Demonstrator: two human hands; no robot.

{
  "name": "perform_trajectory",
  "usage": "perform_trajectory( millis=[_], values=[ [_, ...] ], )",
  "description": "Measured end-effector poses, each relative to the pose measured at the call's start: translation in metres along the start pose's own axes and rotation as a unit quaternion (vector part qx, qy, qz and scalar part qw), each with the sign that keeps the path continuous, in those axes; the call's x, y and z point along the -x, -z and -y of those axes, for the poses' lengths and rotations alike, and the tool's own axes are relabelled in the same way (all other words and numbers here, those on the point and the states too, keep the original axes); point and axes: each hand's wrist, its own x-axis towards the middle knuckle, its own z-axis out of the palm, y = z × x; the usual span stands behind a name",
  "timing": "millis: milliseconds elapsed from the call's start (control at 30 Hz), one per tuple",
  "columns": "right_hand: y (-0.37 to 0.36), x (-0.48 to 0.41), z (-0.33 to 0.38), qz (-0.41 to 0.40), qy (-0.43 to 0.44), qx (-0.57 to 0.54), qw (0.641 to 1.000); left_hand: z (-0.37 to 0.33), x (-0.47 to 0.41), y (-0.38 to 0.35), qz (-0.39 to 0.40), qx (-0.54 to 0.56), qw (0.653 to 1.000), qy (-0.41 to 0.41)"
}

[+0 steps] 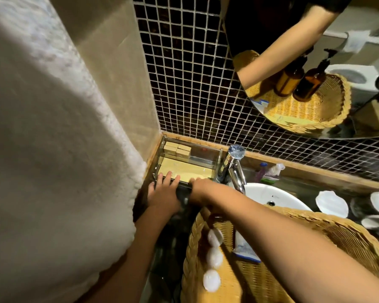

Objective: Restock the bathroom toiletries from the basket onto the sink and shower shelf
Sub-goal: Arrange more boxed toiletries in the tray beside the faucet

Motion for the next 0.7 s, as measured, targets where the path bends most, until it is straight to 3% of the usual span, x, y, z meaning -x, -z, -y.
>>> perform_trajectory(
  millis=[133, 400, 567, 700],
  values=[
    [0.014, 0.055, -0.015, -0.086, 0.061, -0.062, 0.992, -0.013, 0.025, 0.008, -0.040, 0.058, 0.997, 0.012],
    [-0.013, 0.146, -0.090, -0.118, 0.107, -0.021, 0.987, -0.070, 0.075, 0.049, -0.192, 0.146, 0.968, -0.064],
    [-0.030, 0.191, -0.142, -0.168, 0.097, -0.017, 0.981, -0.122, 0.089, 0.052, -0.238, 0.110, 0.948, -0.183],
    [-0.051, 0.209, -0.181, -0.173, 0.082, -0.011, 0.981, -0.163, 0.109, 0.034, -0.256, 0.079, 0.897, -0.350]
  ],
)
